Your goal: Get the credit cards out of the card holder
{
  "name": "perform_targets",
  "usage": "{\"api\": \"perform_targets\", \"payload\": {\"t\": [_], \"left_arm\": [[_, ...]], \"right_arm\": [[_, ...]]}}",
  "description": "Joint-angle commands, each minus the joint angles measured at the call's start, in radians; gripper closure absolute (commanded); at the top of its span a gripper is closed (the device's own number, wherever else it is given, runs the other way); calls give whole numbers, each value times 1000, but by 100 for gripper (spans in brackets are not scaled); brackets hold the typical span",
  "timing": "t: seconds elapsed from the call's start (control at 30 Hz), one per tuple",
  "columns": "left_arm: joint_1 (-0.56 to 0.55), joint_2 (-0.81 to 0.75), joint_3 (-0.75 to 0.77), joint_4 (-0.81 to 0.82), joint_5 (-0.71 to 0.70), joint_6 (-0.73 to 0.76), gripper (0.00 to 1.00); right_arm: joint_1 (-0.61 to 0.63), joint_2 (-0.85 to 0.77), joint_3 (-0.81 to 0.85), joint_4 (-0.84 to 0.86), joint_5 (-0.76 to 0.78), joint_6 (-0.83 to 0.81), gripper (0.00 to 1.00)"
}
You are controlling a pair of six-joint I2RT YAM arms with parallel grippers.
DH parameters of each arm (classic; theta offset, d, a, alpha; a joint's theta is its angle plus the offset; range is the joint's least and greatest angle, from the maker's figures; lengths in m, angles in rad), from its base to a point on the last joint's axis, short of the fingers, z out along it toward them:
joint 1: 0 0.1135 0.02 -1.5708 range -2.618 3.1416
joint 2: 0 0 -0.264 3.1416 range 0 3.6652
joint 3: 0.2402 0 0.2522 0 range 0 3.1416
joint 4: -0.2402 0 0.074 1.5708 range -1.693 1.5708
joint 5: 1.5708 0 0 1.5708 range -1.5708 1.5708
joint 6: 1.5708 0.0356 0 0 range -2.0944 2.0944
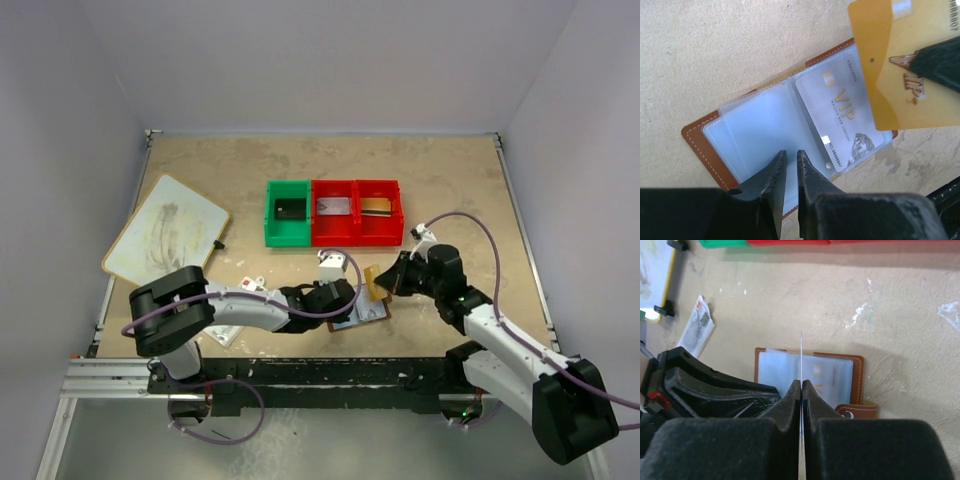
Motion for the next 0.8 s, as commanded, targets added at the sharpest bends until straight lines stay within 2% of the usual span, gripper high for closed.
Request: {"api": "perform_targets", "payload": {"t": [0.0,0.1,0.23,0.3,0.37,0.43,0.63,0.77], "left_arm": [[3,-92,1,-42,-27,46,86],[3,-158,10,-67,-53,70,82],[5,-236,38,-170,-131,107,69],[8,-272,65,-257,-194,126,57],[13,-311,86,-358,-269,135,41],[31,-366,94,-417,-319,159,32],[230,-529,117,-559,-316,254,29],[290,-587,180,-695,-438,301,27]], "right_arm": [[4,-76,65,-7,9,-20,100],[4,-130,75,16,23,-43,100],[4,-205,81,73,24,-100,100],[3,-230,83,124,19,-159,100],[4,-252,92,166,21,-277,100],[4,-271,94,230,1,-366,100],[4,-290,116,319,-42,-618,100],[4,-241,159,297,-14,-747,100]]}}
